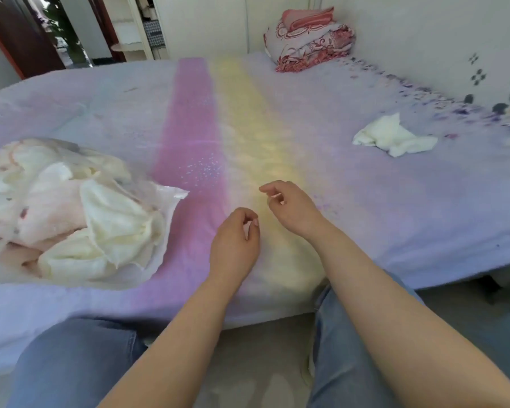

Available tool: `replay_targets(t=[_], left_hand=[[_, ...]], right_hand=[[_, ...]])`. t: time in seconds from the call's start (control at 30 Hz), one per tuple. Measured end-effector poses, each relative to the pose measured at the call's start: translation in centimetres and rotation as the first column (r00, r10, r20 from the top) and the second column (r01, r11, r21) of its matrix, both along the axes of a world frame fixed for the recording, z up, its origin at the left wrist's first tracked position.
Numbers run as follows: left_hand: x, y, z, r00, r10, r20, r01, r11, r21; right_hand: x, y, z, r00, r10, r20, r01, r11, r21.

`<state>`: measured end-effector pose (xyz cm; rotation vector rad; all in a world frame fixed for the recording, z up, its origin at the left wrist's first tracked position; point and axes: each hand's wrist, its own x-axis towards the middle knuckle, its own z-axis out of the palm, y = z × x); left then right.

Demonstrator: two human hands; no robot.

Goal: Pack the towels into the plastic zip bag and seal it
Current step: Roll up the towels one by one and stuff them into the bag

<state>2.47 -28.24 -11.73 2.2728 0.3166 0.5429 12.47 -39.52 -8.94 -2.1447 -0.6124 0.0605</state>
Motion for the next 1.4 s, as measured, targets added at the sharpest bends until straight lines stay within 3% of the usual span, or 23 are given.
replay_targets(t=[0.07, 0.2, 0.4, 0.53, 0.67, 0.73, 0.87, 0.97, 1.07, 1.13, 1.27, 1.33, 1.4], left_hand=[[4.7, -2.8, -0.3, 0.995, -0.104, -0.007, 0.104, 0.991, 0.080], [12.9, -8.6, -0.4, 0.969, -0.247, -0.013, 0.245, 0.949, 0.198], [18.7, -13.1, -4.6, 0.964, -0.266, 0.019, 0.247, 0.919, 0.307], [19.6, -13.3, -6.6, 0.968, -0.218, 0.122, 0.159, 0.913, 0.376], [20.3, -13.2, -7.2, 0.965, -0.196, 0.175, 0.114, 0.912, 0.394], [20.3, -13.2, -7.4, 0.964, -0.188, 0.187, 0.106, 0.919, 0.379], [19.8, -13.1, -6.9, 0.961, -0.158, 0.225, 0.099, 0.962, 0.254], [18.6, -13.0, -5.3, 0.960, -0.093, 0.263, 0.084, 0.995, 0.043], [15.8, -11.8, -3.7, 0.964, -0.038, 0.262, 0.092, 0.976, -0.198], [13.6, -10.2, -3.1, 0.961, -0.099, 0.258, 0.152, 0.970, -0.192], [8.8, -5.3, -1.1, 0.953, -0.245, 0.179, 0.281, 0.936, -0.214], [5.7, -2.9, -0.2, 0.985, -0.144, 0.092, 0.155, 0.980, -0.122], [3.0, -0.6, 0.4, 0.998, -0.033, 0.061, 0.033, 0.999, 0.005]], right_hand=[[3.8, -3.7, -1.1, 0.980, -0.200, 0.002, 0.199, 0.979, -0.044], [9.3, -9.7, -2.5, 0.897, -0.442, 0.009, 0.441, 0.893, -0.088], [16.0, -17.0, -2.0, 0.778, -0.628, 0.021, 0.621, 0.763, -0.180], [21.5, -19.6, -2.7, 0.804, -0.586, 0.095, 0.588, 0.762, -0.271], [26.2, -20.3, -3.6, 0.839, -0.544, 0.002, 0.478, 0.735, -0.480], [26.9, -19.7, -4.3, 0.827, -0.562, -0.001, 0.486, 0.718, -0.498], [23.6, -17.3, -4.7, 0.808, -0.576, 0.121, 0.589, 0.784, -0.196], [17.8, -14.4, -3.7, 0.836, -0.545, 0.064, 0.542, 0.838, 0.058], [11.5, -11.3, -2.3, 0.945, -0.319, -0.069, 0.325, 0.936, 0.136], [8.0, -9.7, 0.1, 0.983, -0.099, -0.152, 0.122, 0.981, 0.154], [2.8, -7.5, 3.6, 0.909, 0.307, -0.282, -0.249, 0.942, 0.224], [1.5, -6.1, 3.2, 0.954, 0.236, -0.185, -0.227, 0.972, 0.068], [1.8, -4.7, 2.2, 0.999, 0.053, 0.003, -0.051, 0.978, -0.202]])
